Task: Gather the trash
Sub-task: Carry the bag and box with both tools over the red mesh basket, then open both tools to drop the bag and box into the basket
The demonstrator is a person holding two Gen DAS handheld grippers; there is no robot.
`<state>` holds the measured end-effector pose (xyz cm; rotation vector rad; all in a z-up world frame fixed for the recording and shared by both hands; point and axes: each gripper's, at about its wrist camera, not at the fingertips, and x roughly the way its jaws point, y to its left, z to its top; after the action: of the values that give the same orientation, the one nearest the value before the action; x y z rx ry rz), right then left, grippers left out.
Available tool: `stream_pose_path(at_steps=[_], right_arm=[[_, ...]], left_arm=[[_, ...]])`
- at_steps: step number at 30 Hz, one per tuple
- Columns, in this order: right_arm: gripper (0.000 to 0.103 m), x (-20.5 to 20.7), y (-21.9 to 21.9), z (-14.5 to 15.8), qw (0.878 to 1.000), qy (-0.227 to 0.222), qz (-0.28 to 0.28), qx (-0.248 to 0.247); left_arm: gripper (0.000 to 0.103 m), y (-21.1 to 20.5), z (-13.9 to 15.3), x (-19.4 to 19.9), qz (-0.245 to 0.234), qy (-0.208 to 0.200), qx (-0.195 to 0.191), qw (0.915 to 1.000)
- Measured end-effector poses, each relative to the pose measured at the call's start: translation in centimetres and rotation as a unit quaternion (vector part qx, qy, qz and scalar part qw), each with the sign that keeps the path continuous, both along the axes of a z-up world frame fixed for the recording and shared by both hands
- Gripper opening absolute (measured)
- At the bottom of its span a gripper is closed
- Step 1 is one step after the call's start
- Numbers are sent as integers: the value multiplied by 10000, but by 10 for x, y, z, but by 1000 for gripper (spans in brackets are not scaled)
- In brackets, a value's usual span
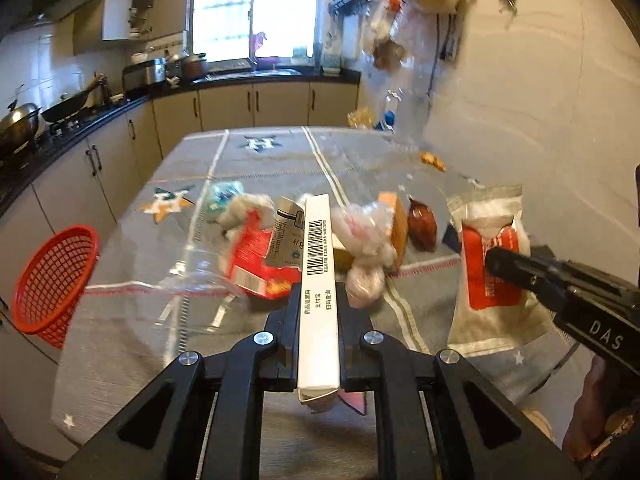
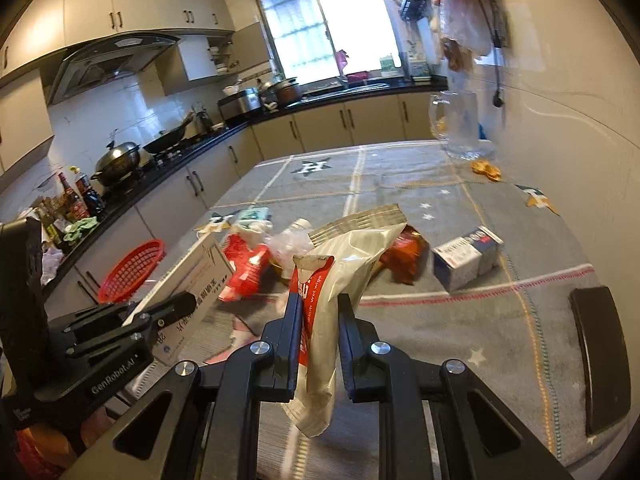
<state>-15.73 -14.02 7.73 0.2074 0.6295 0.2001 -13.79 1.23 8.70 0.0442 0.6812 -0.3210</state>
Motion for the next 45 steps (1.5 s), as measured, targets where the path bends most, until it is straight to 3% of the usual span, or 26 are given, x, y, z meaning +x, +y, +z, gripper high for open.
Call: stream_pose_path(at_steps=[13, 20, 25, 35, 43, 44, 45], right_arm=[[18, 38, 54, 18, 9972, 47, 748, 24], [18, 76, 107, 33, 9873, 249, 1568, 88], [18, 108, 159, 35, 9746, 463, 2184, 188], [18, 173, 273, 23, 9546, 918, 2835, 46], [20, 217, 349, -2, 9447, 1221, 3042, -53], [22, 222, 357, -7, 9447, 1265, 3026, -42], [32, 224, 362, -9, 9441, 1292, 3033, -42]], left_arm=[[12, 69, 30, 9, 482, -280, -453, 9974], [12, 132, 36, 23, 1243, -388, -453, 9904], [12, 185, 27, 37, 1837, -290, -419, 9817], [12, 286, -12, 80, 2765, 144, -458, 9598], [12, 318, -42, 103, 2942, 436, -498, 9534], [13, 320, -43, 103, 2955, 439, -508, 9530], [14, 321, -43, 103, 2944, 438, -522, 9532]])
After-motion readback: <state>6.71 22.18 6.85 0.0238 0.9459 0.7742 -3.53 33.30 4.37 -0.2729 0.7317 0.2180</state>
